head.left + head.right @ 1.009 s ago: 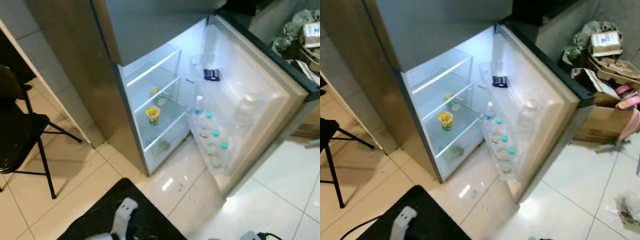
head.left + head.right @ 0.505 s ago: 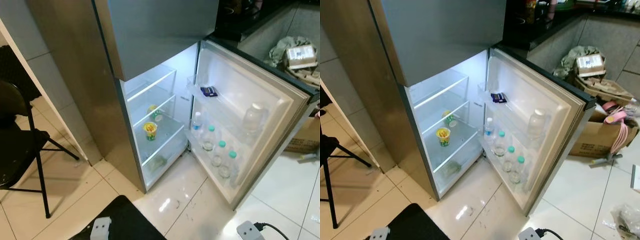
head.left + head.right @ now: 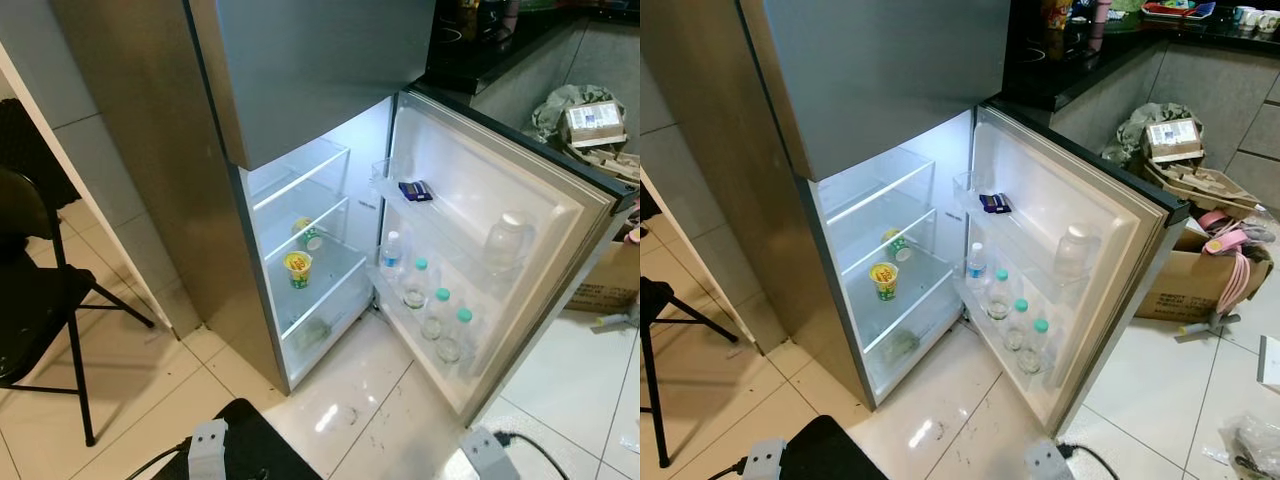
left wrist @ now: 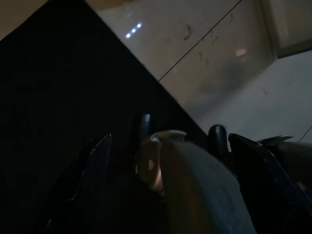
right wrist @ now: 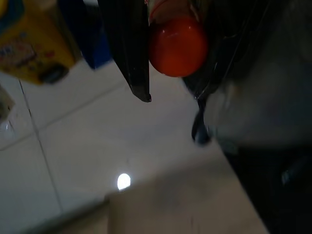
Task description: Restocking fridge
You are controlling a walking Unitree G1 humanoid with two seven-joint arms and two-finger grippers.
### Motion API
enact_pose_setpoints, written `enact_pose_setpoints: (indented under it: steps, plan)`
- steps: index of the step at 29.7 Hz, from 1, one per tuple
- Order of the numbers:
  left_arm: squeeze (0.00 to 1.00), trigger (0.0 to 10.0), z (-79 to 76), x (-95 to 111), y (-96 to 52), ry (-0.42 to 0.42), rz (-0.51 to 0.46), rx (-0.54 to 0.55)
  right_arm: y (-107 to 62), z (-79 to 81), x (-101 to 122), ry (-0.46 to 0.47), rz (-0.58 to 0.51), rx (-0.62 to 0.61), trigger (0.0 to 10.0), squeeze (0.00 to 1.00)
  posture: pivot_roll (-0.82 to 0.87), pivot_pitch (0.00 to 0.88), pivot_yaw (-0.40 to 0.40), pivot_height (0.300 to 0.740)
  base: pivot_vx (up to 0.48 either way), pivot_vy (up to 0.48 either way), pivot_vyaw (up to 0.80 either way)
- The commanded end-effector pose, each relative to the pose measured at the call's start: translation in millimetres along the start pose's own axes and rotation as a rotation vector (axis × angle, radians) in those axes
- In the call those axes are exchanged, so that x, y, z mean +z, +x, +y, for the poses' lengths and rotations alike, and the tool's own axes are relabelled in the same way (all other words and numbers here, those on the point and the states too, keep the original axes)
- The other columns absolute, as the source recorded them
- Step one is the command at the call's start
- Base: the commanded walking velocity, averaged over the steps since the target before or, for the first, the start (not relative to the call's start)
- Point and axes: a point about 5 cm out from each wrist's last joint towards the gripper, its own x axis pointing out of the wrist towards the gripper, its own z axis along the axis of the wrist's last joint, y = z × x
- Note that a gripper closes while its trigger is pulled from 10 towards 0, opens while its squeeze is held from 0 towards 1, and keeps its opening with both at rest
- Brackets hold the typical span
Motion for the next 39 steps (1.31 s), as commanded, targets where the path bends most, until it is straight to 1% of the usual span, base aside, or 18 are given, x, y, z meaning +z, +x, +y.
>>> enact_pose_setpoints:
  steps: [1, 2, 4, 6, 7, 8, 10, 13, 15, 19, 25, 27, 31, 36, 39]
  plan:
    - [0.00, 10.0, -3.2, -7, 0.2, -0.012, 0.022, 0.005, 0.9, 1.5, 8, 0.022, -0.037, 0.016, 10.0, 0.00, -0.08, 0.000, -0.022, 0.740, 0.000, 0.000, -0.80]
    - [0.00, 10.0, -4.0, -8, 0.4, -0.009, 0.027, 0.007, 1.7, 1.2, 14, 0.014, -0.055, 0.021, 10.0, 0.00, -0.08, 0.000, -0.023, 0.740, 0.000, 0.000, -0.80]
    - [0.00, 10.0, -4.0, -8, 0.4, -0.009, 0.027, 0.007, 1.7, 1.2, 14, 0.014, -0.055, 0.021, 10.0, 0.00, -0.08, 0.000, -0.023, 0.740, 0.000, 0.000, -0.80]
    - [0.00, 10.0, -5.8, -9, 1.1, -0.003, 0.030, 0.007, 2.4, 0.6, 20, -0.022, -0.059, 0.021, 10.0, 0.00, -0.08, 0.000, -0.025, 0.740, 0.000, 0.000, 0.00]
    - [0.00, 10.0, -5.8, -9, 1.1, -0.003, 0.030, 0.007, 2.4, 0.6, 20, -0.022, -0.059, 0.021, 10.0, 0.00, -0.08, 0.000, -0.025, 0.740, 0.000, 0.000, 0.00]
    - [0.00, 10.0, -7.4, -7, 2.2, -0.001, 0.025, 0.006, 2.6, 1.1, 20, -0.045, -0.053, 0.023, 10.0, 0.00, -0.07, 0.000, -0.027, 0.740, 0.000, 0.000, 0.00]
    - [0.00, 10.0, -8.7, -5, 3.1, -0.001, 0.020, 0.006, 2.8, 1.8, 20, -0.059, -0.048, 0.026, 10.0, 0.00, -0.07, 0.000, -0.028, 0.740, 0.000, 0.000, 0.00]
    - [0.00, 10.0, -12.7, -1, 5.6, -0.010, 0.006, 0.000, 3.3, 4.7, 22, -0.053, -0.053, 0.040, 10.0, 0.00, -0.08, 0.000, -0.024, 0.740, 0.000, 0.000, 0.00]
    - [0.00, 10.0, -14.1, -1, 6.3, -0.004, 0.007, -0.003, 3.7, 6.2, 27, -0.031, -0.073, 0.059, 10.0, 0.00, -0.08, 0.000, -0.023, 0.740, 0.000, 0.000, -0.80]
    - [0.00, 10.0, -15.9, -2, 6.9, 0.015, 0.020, -0.005, 3.9, 5.9, 30, -0.034, -0.079, 0.066, 10.0, 0.00, -0.09, 0.000, -0.020, 0.740, 0.000, 0.000, -0.80]
    - [0.00, 10.0, -18.6, -1, 8.1, 0.032, 0.025, -0.010, 3.6, 6.7, 24, -0.053, -0.053, 0.074, 10.0, 0.00, -0.09, 0.000, -0.021, 0.740, 0.000, 0.000, -0.80]
    - [0.00, 10.0, -20.6, -1, 8.9, 0.049, 0.028, -0.020, 3.3, 7.7, 21, -0.051, -0.046, 0.079, 10.0, 0.00, -0.09, 0.000, -0.021, 0.740, 0.000, 0.000, -0.80]
    - [0.00, 10.0, -21.6, 0, 9.4, 0.052, 0.027, -0.021, 3.1, 9.7, 19, -0.048, -0.042, 0.091, 10.0, 0.00, -0.09, 0.000, -0.020, 0.740, 0.000, 0.000, -0.80]
    - [0.00, 10.0, -22.6, -2, 9.3, 0.064, 0.038, -0.026, 3.5, 14.0, 21, -0.051, -0.054, 0.118, 10.0, 0.00, -0.10, 0.000, -0.019, 0.740, 0.000, 0.000, -0.80]
    - [0.00, 10.0, -23.1, -3, 9.3, 0.075, 0.045, -0.028, 3.9, 17.4, 26, -0.064, -0.076, 0.141, 10.0, 0.00, -0.09, 0.000, -0.019, 0.740, 0.000, 0.000, -0.80]
